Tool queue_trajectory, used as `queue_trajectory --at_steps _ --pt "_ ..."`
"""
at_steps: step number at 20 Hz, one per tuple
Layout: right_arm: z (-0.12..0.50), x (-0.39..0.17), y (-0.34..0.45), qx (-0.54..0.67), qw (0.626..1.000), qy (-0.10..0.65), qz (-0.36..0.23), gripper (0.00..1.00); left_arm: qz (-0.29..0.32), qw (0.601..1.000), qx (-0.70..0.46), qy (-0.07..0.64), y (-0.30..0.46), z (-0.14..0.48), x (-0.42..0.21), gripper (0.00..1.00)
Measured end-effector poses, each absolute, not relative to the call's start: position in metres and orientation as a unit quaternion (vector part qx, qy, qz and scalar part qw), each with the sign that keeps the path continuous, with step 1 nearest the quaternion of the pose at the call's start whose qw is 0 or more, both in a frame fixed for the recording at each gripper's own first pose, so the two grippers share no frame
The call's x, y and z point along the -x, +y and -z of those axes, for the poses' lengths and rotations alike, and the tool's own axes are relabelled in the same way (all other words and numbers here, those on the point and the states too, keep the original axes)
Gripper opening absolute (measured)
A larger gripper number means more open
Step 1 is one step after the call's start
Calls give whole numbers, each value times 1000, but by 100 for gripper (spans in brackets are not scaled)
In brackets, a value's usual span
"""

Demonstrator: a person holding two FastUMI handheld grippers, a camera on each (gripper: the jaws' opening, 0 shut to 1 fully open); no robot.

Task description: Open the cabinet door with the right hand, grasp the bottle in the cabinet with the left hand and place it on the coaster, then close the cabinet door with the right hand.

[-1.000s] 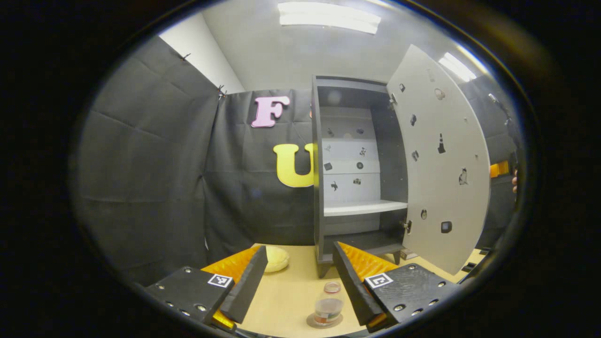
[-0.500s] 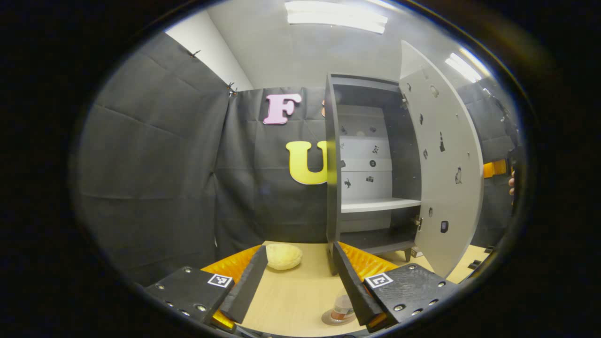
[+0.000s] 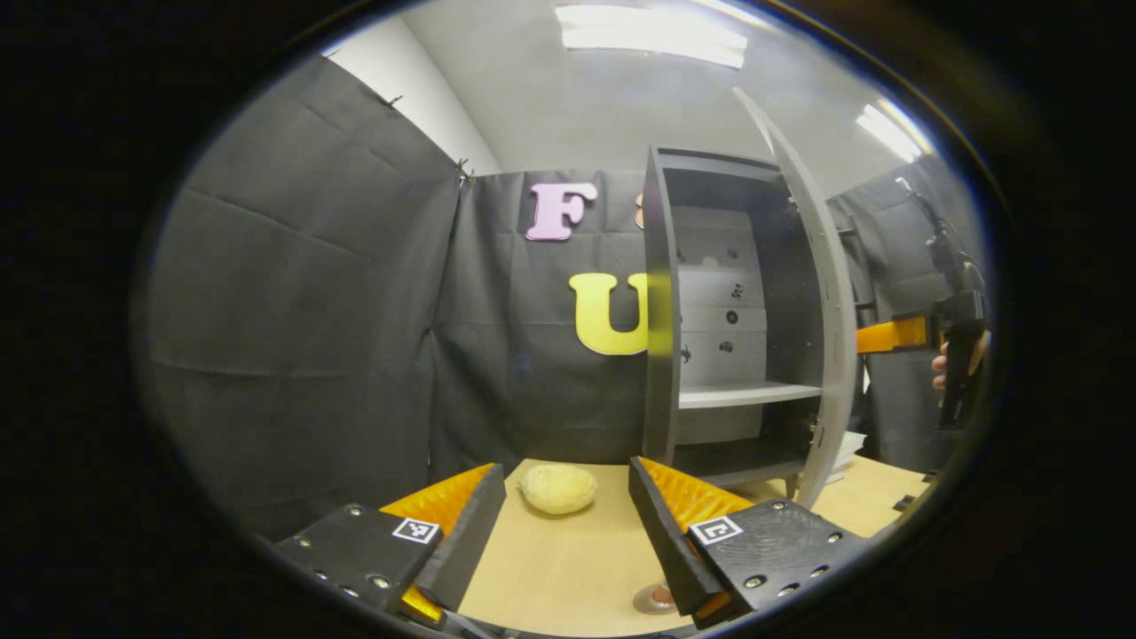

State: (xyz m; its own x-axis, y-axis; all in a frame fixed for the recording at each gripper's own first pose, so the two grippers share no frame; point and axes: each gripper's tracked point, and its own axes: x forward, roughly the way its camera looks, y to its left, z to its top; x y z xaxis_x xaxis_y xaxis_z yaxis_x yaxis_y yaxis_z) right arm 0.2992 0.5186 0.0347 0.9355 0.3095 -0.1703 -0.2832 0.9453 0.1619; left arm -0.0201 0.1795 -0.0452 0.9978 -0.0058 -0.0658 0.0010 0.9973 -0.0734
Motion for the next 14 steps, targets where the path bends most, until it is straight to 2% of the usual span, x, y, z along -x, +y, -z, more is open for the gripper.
queue_trajectory --at_steps 6,12,13,14 --pt "-40 -308 531 -73 982 92 -149 97 -4 999 43 23 187 32 21 84" --pt "-47 -291 476 -61 987 80 -126 97 6 999 38 25 152 18 9 84" --pt "-48 -287 464 -62 987 80 -124 91 8 999 36 25 143 14 7 84" --pt "-50 -282 450 -62 988 80 -120 96 10 999 32 23 133 7 2 84"
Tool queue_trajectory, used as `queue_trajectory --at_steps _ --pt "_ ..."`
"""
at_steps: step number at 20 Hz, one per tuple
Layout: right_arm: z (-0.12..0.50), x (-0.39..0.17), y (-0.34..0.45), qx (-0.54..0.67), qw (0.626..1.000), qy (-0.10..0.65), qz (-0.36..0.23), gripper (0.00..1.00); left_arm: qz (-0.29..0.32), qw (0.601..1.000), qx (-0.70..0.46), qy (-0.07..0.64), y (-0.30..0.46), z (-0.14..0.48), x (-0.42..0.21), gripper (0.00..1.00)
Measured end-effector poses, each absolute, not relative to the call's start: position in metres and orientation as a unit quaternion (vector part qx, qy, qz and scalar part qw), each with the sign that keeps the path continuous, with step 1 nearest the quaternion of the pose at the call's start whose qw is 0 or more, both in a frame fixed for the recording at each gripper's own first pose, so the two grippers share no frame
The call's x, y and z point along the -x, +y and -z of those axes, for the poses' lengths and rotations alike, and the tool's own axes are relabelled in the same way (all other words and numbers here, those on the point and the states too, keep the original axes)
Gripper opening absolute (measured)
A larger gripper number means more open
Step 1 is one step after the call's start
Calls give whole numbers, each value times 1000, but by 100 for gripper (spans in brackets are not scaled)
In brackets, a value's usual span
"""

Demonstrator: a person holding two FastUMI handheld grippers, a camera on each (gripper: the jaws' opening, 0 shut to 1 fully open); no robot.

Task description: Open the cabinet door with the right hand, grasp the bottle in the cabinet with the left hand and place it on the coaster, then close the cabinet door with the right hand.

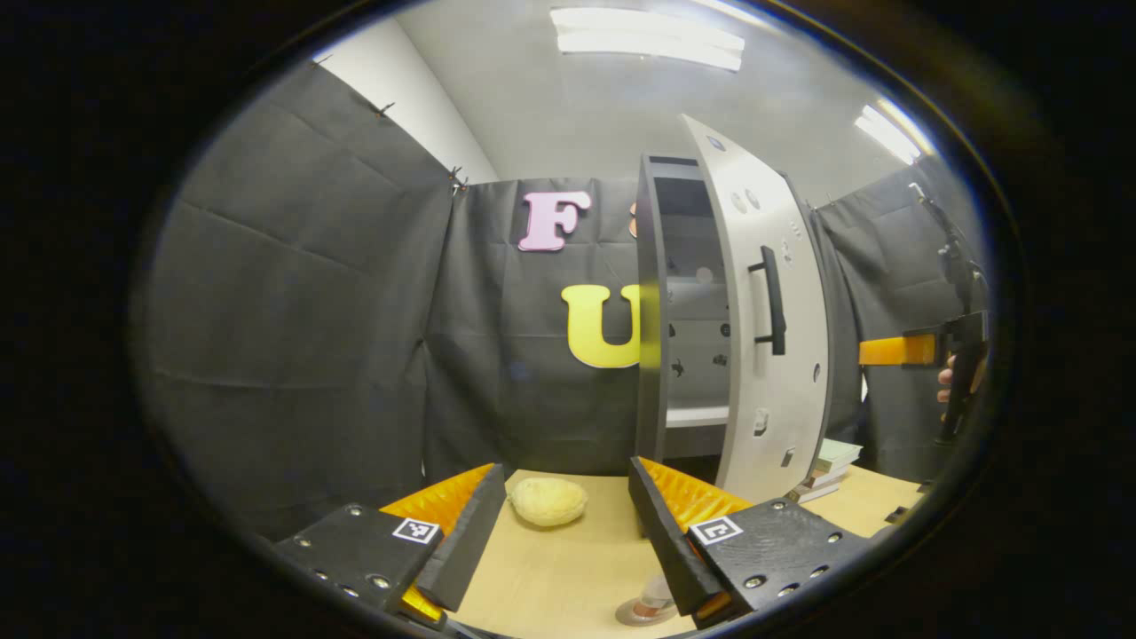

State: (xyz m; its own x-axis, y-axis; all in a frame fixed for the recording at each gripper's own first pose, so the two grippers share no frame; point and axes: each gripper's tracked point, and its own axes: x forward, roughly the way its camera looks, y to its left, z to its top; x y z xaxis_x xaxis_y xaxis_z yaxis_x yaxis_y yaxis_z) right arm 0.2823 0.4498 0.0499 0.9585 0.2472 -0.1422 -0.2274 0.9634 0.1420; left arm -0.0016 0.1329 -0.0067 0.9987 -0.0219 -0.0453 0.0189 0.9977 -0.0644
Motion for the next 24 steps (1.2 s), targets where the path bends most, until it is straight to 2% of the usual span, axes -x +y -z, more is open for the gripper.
queue_trajectory --at_steps 2,3,4,5,11,13,17,23,24 --pt "-55 -271 420 -57 989 76 -112 99 15 999 23 16 110 -10 2 84" --pt "-57 -267 405 -56 990 73 -108 94 18 1000 21 11 99 -20 2 84" --pt "-59 -263 393 -57 990 71 -107 93 23 1000 19 4 85 -30 4 84" --pt "-60 -259 380 -59 990 71 -105 98 27 1000 17 1 73 -36 3 84" --pt "-61 -244 310 -51 994 64 -77 98 47 999 -1 -9 7 -66 7 86" --pt "-61 -241 293 -45 995 60 -69 98 52 999 -4 -9 -8 -71 6 84" --pt "-58 -244 277 -39 996 50 -68 98 52 999 -3 -5 -22 -69 10 87" --pt "-54 -240 265 -48 996 53 -61 98 38 999 -9 4 -20 -67 13 84" --pt "-54 -240 264 -49 996 51 -60 98 36 999 -10 5 -20 -65 13 86"
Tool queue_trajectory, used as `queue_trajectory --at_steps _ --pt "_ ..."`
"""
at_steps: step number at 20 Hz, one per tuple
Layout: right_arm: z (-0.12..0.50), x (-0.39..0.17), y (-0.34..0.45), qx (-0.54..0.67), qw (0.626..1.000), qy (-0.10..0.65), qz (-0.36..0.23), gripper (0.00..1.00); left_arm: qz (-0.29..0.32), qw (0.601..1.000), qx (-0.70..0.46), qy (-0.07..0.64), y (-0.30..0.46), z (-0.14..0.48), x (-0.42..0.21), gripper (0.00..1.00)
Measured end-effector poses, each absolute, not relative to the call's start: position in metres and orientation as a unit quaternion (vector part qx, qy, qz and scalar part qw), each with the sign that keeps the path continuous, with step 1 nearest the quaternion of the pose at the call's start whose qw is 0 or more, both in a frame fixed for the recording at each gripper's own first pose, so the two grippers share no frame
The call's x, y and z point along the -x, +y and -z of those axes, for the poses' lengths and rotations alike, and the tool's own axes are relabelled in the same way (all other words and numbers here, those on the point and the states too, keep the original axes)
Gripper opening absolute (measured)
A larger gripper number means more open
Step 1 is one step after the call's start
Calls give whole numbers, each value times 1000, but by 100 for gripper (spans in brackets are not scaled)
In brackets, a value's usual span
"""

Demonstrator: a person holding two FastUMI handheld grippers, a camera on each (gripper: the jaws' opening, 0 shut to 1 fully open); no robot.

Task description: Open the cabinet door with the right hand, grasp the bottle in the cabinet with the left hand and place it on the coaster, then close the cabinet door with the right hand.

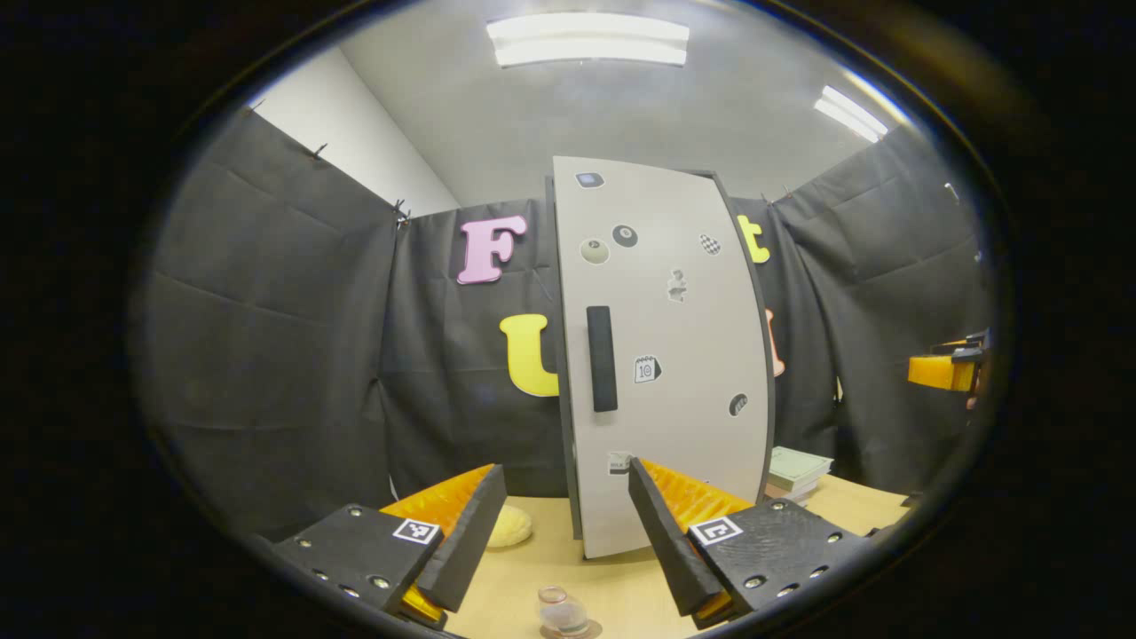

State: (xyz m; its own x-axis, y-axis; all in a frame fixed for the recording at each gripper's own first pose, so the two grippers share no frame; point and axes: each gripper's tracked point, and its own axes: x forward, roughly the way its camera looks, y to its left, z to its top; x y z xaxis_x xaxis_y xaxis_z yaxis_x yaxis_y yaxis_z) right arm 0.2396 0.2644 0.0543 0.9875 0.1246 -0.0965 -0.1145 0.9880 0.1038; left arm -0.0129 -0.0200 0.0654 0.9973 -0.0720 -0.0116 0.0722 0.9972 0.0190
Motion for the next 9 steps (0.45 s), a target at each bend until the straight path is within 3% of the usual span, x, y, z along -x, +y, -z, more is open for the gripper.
queue_trajectory --at_steps 9 --pt "-51 -243 262 -49 996 50 -57 98 29 999 -11 8 -15 -65 18 84"
